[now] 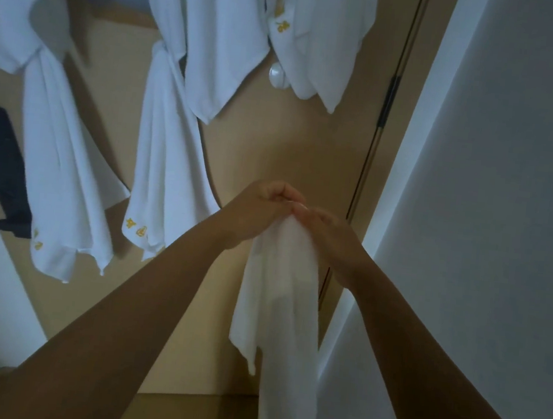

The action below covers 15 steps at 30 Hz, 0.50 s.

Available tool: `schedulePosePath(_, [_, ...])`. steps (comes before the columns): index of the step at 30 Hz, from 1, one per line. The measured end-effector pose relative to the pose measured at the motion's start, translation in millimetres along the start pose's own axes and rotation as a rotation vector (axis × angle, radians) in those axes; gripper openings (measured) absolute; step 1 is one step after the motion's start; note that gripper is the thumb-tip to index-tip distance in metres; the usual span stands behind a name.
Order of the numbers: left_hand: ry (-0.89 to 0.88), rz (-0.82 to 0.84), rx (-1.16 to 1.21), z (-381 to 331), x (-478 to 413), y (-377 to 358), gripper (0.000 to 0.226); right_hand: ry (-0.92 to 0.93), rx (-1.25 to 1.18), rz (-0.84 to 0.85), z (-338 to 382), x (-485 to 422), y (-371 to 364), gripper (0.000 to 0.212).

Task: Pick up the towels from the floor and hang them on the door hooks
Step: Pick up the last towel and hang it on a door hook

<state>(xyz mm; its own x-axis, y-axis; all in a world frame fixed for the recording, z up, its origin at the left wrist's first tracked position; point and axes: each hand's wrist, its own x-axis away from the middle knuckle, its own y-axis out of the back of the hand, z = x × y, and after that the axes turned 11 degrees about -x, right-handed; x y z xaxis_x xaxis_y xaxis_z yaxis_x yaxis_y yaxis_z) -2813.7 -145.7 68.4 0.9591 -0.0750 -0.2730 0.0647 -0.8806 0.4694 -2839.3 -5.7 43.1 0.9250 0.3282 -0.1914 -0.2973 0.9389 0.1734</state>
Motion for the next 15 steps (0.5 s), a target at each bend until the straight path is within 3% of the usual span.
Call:
schedulePosePath(6, [-0.072,-0.112,0.012,17,-65,21,0.017,0.100,0.022,-0.080,2,-70,-4,0.047])
schedulePosePath(11, [-0.181,-0.318,-0.028,26,-119,44,0.018,0.157,-0.077,-0.128,15,-130,-8,0.032])
schedulePosePath(15, [-0.223,-0.408,0.019,28,-160,64,0.011,0.359,0.126,-0.184,31,-185,-9,0.028])
